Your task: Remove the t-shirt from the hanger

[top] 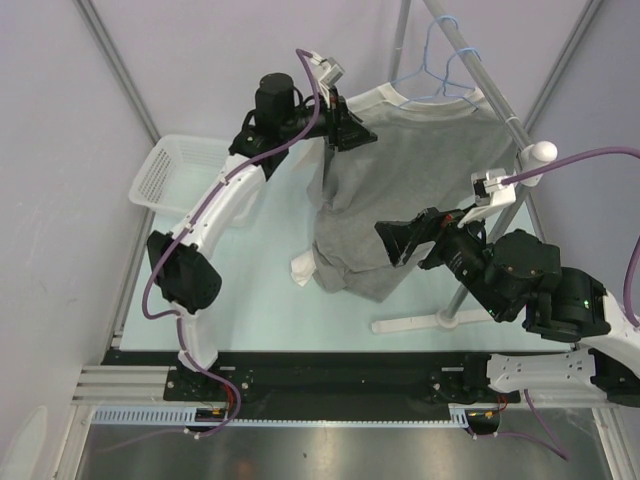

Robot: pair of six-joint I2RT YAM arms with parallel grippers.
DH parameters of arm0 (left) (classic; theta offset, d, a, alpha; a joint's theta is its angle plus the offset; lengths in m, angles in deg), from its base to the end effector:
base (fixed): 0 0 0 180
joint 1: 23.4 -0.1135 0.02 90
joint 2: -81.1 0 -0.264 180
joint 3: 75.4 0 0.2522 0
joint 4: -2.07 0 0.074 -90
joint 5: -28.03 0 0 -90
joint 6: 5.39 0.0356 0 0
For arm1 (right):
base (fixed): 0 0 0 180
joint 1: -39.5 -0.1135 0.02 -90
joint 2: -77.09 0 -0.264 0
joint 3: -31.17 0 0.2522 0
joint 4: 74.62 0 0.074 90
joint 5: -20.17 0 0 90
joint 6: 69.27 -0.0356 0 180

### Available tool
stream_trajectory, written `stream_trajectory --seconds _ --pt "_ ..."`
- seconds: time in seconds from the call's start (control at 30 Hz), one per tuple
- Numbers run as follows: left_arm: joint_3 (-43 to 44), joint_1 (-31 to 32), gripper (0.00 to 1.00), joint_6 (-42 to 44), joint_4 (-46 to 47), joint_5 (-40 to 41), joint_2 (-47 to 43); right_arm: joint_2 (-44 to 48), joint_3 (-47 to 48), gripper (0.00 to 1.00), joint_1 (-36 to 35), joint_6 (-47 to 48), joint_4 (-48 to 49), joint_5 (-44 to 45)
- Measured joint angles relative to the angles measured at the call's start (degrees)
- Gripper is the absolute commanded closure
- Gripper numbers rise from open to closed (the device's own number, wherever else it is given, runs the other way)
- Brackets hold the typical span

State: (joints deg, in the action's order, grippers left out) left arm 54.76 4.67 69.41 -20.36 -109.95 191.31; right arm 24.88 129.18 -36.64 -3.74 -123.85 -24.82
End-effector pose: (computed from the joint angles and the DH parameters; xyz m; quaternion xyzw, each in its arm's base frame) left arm 0.3811 -0.2332 0.4431 0.3534 0.6242 -0.5059 0.4791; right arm 0.0563 0.1231 0.4970 -0.0569 0.7197 0.3094 0.6190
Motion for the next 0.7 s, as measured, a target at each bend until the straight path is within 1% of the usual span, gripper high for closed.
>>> stream_trajectory --seconds 0.03,0.07,0.1,0.13,0.17,0.2,0.33,0.53,0.7 --pt "-0.3 0.2 0.53 -0.2 0.1 -0.1 -0.2 0.4 -0.3 0.0 0.0 -0.3 -0.2 0.1" --pt "-0.3 0.3 0.5 -0.3 0.1 0.0 -0.2 0.7 -0.6 0.0 0.0 -0.5 -0.3 0.2" --pt "-0.2 0.5 0.55 -0.5 0.0 0.1 -0.2 0.9 -0.8 0.0 -0.1 -0.6 -0.4 0.2" --pt "0.0 0.7 0.61 -0.7 -0.2 0.2 0.0 1.2 -1.0 0.0 -0.1 -0.9 -0.5 0.4" --pt "0.8 1.0 0.72 -1.0 -0.6 0.3 0.3 1.4 -1.1 0.0 -0.1 -1.0 -0.7 0.5" --pt "1.8 1.3 0.99 -1.3 -0.9 0.6 0.8 1.5 -1.2 0.0 -0.1 -1.1 -0.7 0.6" --pt "4.5 2.4 1.0 -3.0 -1.9 2.4 2.1 1.7 -1.3 0.0 -0.1 -1.7 -1.0 0.9" --pt "4.5 3.1 1.0 -5.7 -2.9 3.9 2.0 2.2 -1.4 0.0 -0.1 -2.5 -2.2 1.1" --pt "4.5 3.1 1.0 -7.8 -4.5 5.2 -0.2 3.1 -2.0 0.01 -0.1 -2.9 -2.5 1.1"
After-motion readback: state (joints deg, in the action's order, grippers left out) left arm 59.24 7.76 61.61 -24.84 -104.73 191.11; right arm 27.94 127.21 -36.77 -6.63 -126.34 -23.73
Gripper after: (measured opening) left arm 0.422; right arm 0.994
